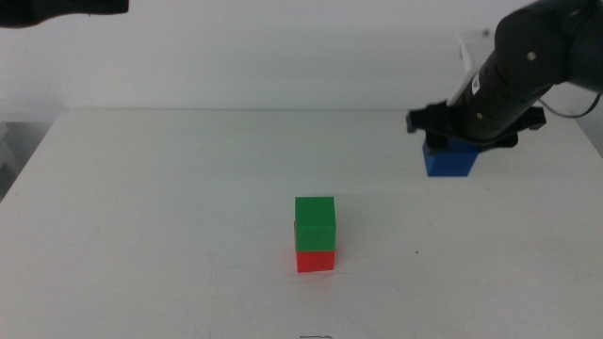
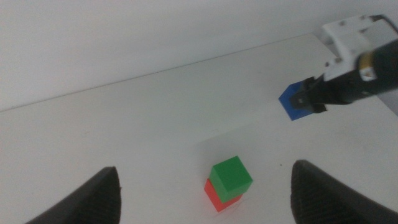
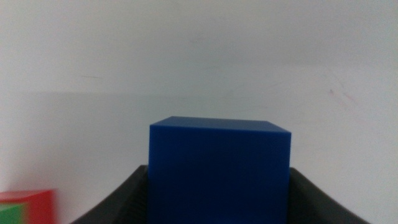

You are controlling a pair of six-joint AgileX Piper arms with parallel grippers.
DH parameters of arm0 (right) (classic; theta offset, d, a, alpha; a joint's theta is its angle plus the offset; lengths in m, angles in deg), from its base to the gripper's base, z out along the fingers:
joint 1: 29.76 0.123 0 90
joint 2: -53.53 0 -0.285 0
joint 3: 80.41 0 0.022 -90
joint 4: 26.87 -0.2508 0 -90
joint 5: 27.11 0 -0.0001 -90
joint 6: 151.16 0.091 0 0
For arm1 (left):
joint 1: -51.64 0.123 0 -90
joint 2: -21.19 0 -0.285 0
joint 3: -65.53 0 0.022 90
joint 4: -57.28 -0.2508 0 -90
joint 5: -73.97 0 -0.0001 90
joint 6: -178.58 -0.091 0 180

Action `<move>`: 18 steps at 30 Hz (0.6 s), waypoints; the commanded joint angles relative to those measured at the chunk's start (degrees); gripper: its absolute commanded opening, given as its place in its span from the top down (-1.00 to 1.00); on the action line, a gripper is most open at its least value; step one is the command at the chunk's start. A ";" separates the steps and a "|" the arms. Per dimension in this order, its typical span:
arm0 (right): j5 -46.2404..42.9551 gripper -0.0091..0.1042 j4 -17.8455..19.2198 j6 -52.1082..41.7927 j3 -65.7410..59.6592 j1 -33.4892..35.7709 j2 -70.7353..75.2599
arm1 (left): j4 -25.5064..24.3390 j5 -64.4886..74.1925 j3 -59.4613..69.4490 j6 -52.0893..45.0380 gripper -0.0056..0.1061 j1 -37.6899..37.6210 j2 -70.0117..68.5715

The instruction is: Stack red cubes first, then green, then blue cubes in a specific spot.

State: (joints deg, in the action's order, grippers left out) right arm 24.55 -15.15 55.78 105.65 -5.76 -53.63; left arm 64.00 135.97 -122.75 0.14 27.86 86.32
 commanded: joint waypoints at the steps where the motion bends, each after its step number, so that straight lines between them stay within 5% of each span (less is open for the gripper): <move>1: 0.01 0.86 3.90 5.81 0.84 3.27 6.76 | 0.15 -4.12 -1.22 0.00 -0.78 -0.04 -0.53; 10: 5.58 0.86 3.78 19.92 3.77 12.98 8.53 | -0.02 -4.12 -1.22 0.00 -0.78 -0.04 -0.06; 18: 15.64 0.86 10.81 25.02 15.71 21.96 0.06 | 0.04 -4.17 -1.22 0.00 -0.78 -0.04 -0.06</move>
State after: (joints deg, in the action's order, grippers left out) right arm 38.76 -7.92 79.66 117.46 15.19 -54.09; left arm 63.49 135.97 -122.75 0.14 27.91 86.64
